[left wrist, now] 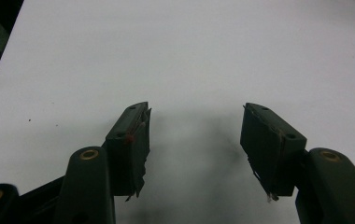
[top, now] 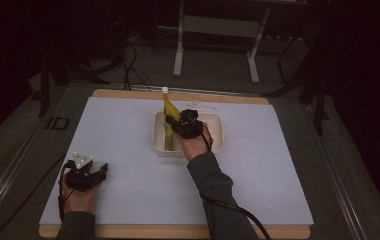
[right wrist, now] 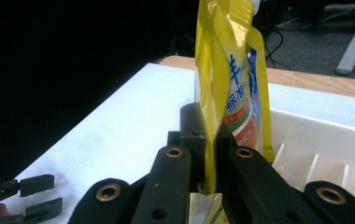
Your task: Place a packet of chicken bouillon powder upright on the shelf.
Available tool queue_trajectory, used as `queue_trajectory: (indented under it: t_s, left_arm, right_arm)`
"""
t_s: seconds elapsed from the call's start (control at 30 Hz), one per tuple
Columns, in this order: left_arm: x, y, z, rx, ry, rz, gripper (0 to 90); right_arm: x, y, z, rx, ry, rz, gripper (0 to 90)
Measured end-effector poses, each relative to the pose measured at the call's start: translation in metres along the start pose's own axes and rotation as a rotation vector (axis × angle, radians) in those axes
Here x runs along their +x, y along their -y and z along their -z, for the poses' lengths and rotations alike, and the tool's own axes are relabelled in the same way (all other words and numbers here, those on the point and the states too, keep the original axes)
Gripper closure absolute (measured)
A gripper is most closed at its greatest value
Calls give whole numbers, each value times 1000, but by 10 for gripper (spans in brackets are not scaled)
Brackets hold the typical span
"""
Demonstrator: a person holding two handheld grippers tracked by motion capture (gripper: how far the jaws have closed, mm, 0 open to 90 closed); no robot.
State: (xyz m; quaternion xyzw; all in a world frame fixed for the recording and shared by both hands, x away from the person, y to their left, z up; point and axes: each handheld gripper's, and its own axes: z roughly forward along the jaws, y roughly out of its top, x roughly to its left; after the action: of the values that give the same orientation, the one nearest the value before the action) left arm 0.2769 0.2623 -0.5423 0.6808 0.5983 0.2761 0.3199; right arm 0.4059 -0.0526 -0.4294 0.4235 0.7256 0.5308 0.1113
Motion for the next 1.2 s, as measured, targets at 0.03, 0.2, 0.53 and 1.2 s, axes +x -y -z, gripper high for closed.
queue_trajectory:
  t_s: [0.03, 0.2, 0.53, 1.2]
  left_arm:
    - [0, 0, 0, 1, 0, -2, 420]
    - [0, 0, 0, 0, -2, -1, 416]
    - [0, 0, 0, 0, -1, 1, 416]
    - [0, 0, 0, -3, -5, 1, 414]
  right_arm:
    - [0, -1, 0, 14, 1, -2, 900]
    - [3, -13, -2, 113, 35, 25, 900]
    - [2, -17, -3, 177, 52, 46, 678]
    - [10, -26, 21, 321, 40, 207, 341]
